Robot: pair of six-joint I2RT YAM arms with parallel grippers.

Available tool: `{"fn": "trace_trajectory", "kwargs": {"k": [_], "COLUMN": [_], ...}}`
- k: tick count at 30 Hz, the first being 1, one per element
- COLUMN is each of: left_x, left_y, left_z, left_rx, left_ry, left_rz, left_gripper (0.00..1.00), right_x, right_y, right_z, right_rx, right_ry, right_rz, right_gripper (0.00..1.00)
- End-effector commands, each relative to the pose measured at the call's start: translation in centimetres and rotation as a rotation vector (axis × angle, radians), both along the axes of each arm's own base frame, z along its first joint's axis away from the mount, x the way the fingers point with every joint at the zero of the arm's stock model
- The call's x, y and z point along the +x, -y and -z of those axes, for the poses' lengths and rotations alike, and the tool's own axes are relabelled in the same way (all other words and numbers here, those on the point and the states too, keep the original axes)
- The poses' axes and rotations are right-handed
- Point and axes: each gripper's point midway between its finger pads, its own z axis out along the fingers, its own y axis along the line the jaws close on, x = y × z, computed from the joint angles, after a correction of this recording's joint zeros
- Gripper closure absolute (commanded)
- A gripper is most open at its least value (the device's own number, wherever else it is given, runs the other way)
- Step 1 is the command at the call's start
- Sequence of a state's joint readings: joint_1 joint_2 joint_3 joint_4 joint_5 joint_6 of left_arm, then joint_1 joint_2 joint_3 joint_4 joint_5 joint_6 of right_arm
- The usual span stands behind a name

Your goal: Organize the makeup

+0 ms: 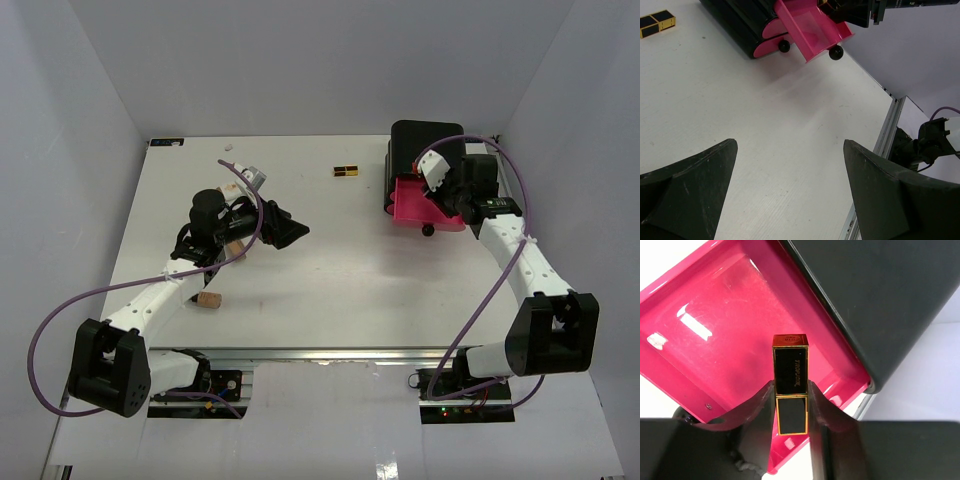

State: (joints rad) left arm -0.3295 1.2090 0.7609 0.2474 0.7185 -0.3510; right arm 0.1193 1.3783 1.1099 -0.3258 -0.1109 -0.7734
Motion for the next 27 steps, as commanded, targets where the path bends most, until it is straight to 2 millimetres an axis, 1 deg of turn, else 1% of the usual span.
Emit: {"fn": "trace_trajectory", "kwargs": {"k": [1,6,8,10,11,13,16,18,19,20,21,23,24,26,27], "left_x": [0.2,0.6,0.8,1.1,1.2,1.7,2.5,3.3,4.1,5.0,5.8,7.0,8.3,10.4,12.0], "left_y": [0.4,0.3,0.3,0.3,0.3,0.3,0.3,0.5,0.7,0.9,1.0,2.2,2.9,3.8,4.2], "left_z": [-1.6,-1.1,-0.6,-0.1,0.2,1.0,2.8,3.6,4.1,4.7,5.5,6.3,7.2,8.2,8.7], "left_rx": [-0.017,-0.008,0.001,0.01,0.015,0.029,0.061,0.078,0.088,0.108,0.132,0.197,0.248,0.336,0.374], "left_ry": [0.04,0.025,0.009,-0.009,-0.02,-0.041,-0.087,-0.113,-0.135,-0.167,-0.202,-0.209,-0.236,-0.221,-0.218], "left_rz": [0.015,-0.002,-0.008,-0.012,-0.015,-0.026,-0.052,-0.077,-0.089,-0.114,-0.144,-0.164,-0.176,-0.199,-0.203], "left_gripper": [0.02,0.02,0.02,0.02,0.02,0.02,0.02,0.02,0.02,0.02,0.02,0.02,0.02,0.02,0.03], "right_x": [0.8,0.9,0.7,0.2,-0.1,-1.8,-5.4,-8.3,-9.3,-10.2,-11.1,-12.8,-13.6,-15.3,-15.9], "right_y": [0.4,0.6,0.6,0.4,-0.1,-1.8,-3.7,-5.0,-5.3,-5.6,-5.8,-6.0,-5.0,-5.0,-4.9], "right_z": [-0.5,-0.9,-1.3,-2.4,-3.3,-5.0,-7.3,-7.3,-6.3,-6.1,-6.4,-6.6,-5.7,-6.8,-7.1], "right_rx": [0.02,0.07,0.096,0.138,0.186,0.31,0.511,0.62,0.665,0.707,0.745,0.842,0.904,0.951,0.966], "right_ry": [0.033,0.03,0.025,0.028,0.028,0.001,-0.05,-0.09,-0.129,-0.133,-0.12,-0.119,-0.131,-0.105,-0.107], "right_rz": [0.041,0.066,0.068,0.065,0.049,-0.031,-0.146,-0.23,-0.237,-0.253,-0.28,-0.344,-0.292,-0.416,-0.452], "right_gripper": [0.58,0.45,0.43,0.42,0.42,0.38,0.29,0.28,0.25,0.23,0.2,0.16,0.13,0.09,0.09]}}
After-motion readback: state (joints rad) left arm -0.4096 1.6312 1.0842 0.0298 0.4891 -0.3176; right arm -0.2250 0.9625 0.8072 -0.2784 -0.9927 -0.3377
